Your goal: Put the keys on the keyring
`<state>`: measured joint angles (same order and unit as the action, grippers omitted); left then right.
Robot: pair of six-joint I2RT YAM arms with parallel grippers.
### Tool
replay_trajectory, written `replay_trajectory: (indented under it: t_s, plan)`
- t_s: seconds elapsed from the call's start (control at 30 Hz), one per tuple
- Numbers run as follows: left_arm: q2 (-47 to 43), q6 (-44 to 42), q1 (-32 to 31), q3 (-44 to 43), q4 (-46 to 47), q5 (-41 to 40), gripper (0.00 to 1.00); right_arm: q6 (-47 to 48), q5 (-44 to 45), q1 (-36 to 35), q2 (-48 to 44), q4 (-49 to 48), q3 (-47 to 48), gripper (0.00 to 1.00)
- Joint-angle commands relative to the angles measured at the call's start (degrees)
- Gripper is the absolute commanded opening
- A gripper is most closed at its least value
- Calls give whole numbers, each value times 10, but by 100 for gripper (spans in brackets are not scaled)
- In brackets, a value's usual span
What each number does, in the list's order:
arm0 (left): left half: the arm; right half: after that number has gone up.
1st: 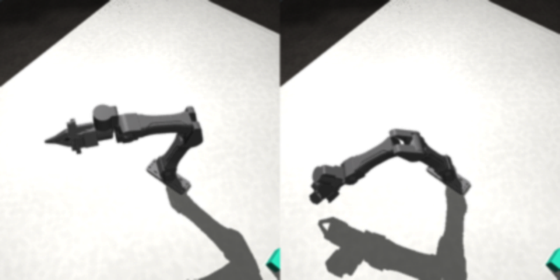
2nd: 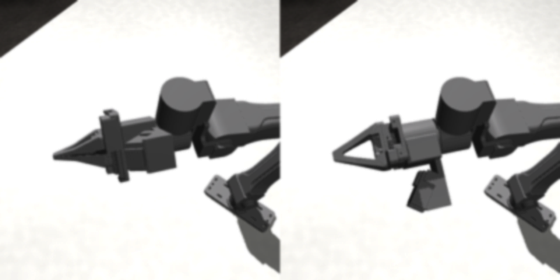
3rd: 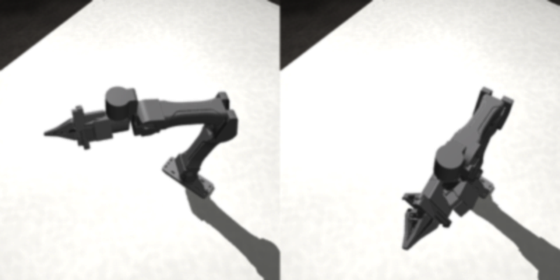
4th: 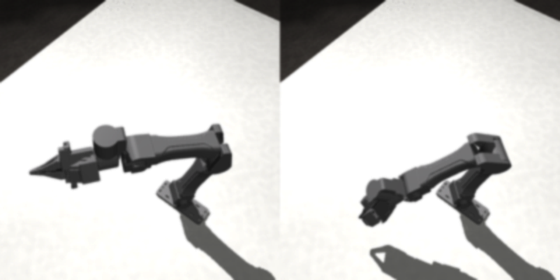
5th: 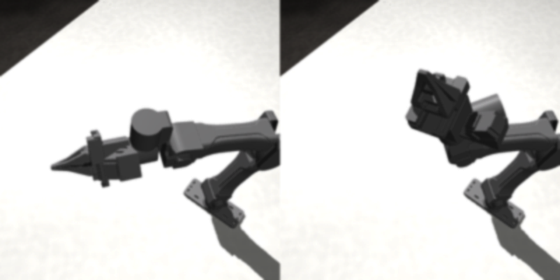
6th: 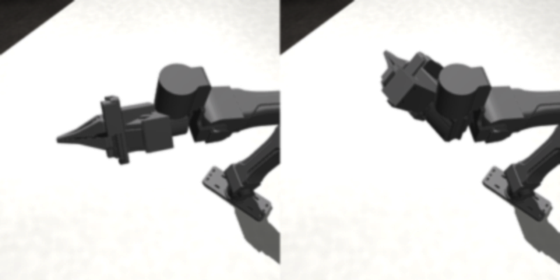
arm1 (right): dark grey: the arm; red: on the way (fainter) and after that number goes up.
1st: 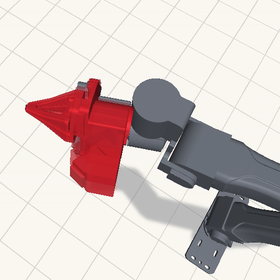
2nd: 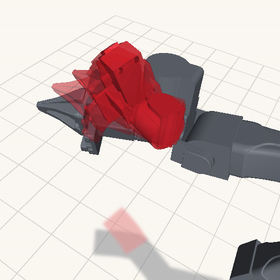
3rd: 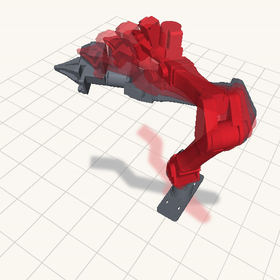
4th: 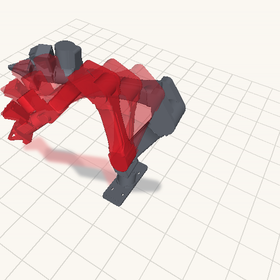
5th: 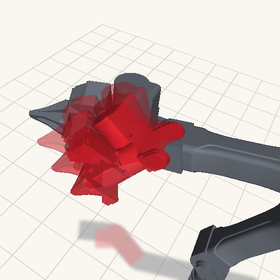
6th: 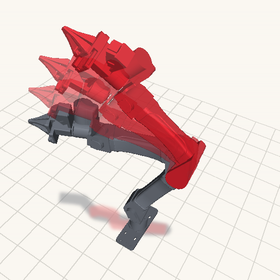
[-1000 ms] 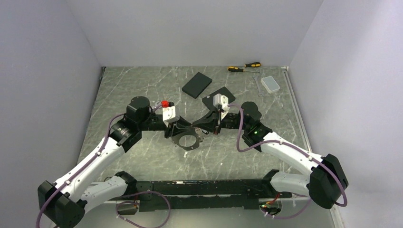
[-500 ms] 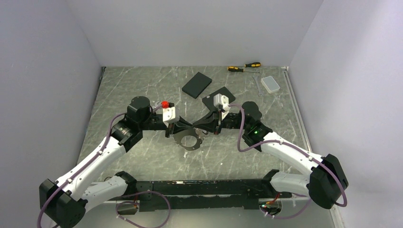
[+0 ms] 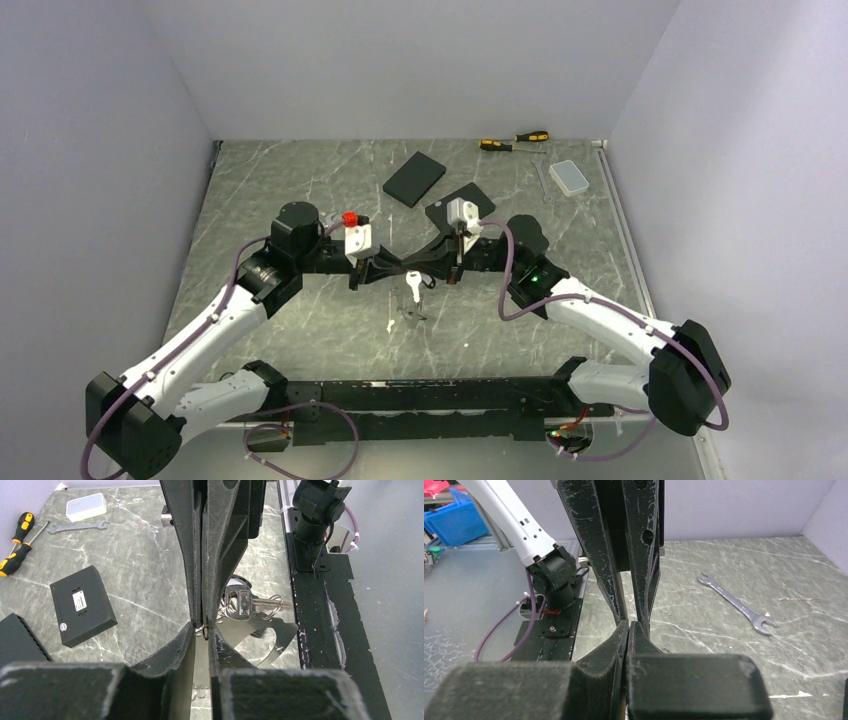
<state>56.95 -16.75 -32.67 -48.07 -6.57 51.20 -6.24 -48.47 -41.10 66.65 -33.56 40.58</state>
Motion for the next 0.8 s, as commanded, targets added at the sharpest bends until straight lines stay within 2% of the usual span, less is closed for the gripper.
replay_trajectory:
  t_s: [0.0, 0.07, 0.1, 0.3, 0.53, 0.67, 0.77]
  plan:
    - [5, 6, 1, -7, 9, 5, 13, -4, -15, -12, -2, -79, 40, 0]
    - [4, 8, 1, -6, 13, 4, 2, -4, -16, -14, 0, -79, 40, 0]
    - [3, 8, 1, -6, 12, 4, 0, -5, -16, -14, 0, -79, 40, 0]
    - [-11, -6, 1, -5, 3, -19, 0, -4, -15, -17, -4, -70, 39, 0]
    - [-23, -30, 1, -12, -20, -29, 0, 30, 12, -17, -25, 1, 42, 0]
    - [-27, -34, 1, -12, -21, -24, 0, 43, 25, -17, -32, 32, 46, 13]
    - [-30, -36, 1, -11, -21, -25, 0, 48, 32, -17, -35, 46, 47, 29]
